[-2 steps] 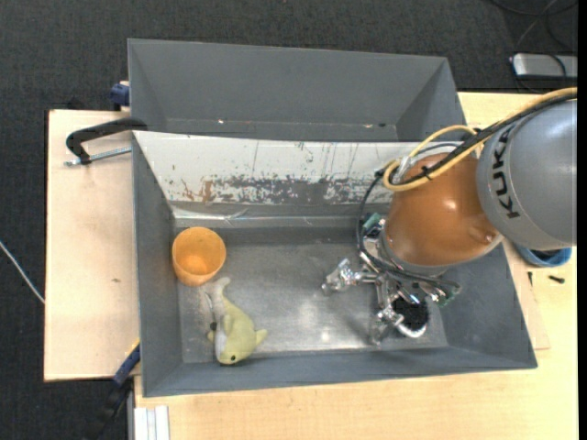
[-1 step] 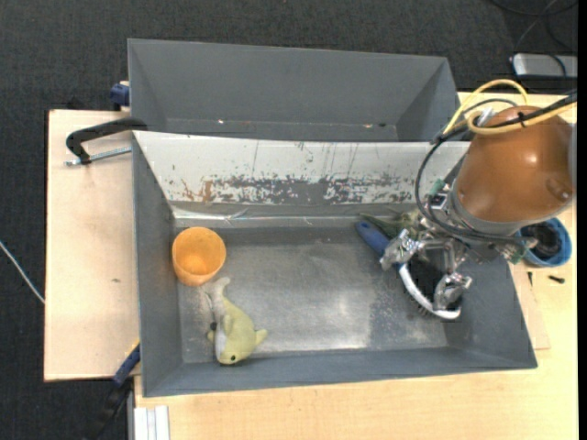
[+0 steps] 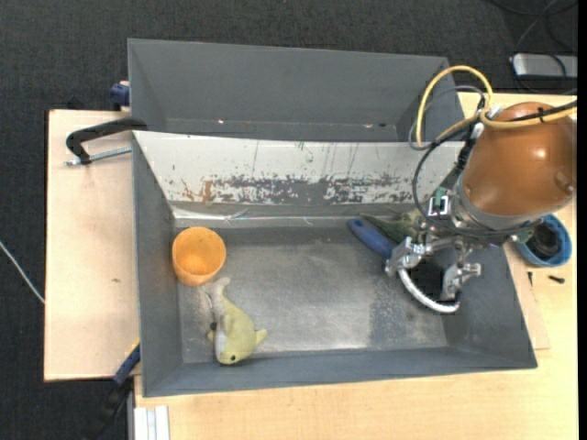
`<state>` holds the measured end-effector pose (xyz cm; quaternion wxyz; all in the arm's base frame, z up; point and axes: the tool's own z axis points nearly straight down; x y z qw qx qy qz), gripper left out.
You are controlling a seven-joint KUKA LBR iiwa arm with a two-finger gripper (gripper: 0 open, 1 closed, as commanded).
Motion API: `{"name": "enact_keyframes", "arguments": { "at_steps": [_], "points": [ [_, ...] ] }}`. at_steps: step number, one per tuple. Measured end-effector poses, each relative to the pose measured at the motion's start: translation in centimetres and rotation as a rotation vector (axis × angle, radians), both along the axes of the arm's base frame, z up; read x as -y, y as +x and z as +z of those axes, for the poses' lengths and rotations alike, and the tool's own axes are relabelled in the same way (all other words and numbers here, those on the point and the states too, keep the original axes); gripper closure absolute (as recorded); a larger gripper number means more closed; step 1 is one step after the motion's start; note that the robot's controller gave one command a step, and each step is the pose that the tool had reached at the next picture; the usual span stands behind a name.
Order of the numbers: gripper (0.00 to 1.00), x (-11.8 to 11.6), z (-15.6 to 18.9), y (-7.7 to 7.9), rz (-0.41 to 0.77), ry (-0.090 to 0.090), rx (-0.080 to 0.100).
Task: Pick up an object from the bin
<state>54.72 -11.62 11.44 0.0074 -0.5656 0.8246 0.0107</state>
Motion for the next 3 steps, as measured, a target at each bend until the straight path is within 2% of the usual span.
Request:
{"name": "enact_keyframes", "arguments": {
  "at_steps": [1,2,3],
  "points": [
    [0.0,0.0,-4.2,5.5,0.57,-0.005,0.019],
    [1.0,0.4,-4.2,5.5,0.568,-0.01,0.014],
    [1.0,-0.7,14.7,3.0,0.877,-0.027,0.02]
  ]
}}
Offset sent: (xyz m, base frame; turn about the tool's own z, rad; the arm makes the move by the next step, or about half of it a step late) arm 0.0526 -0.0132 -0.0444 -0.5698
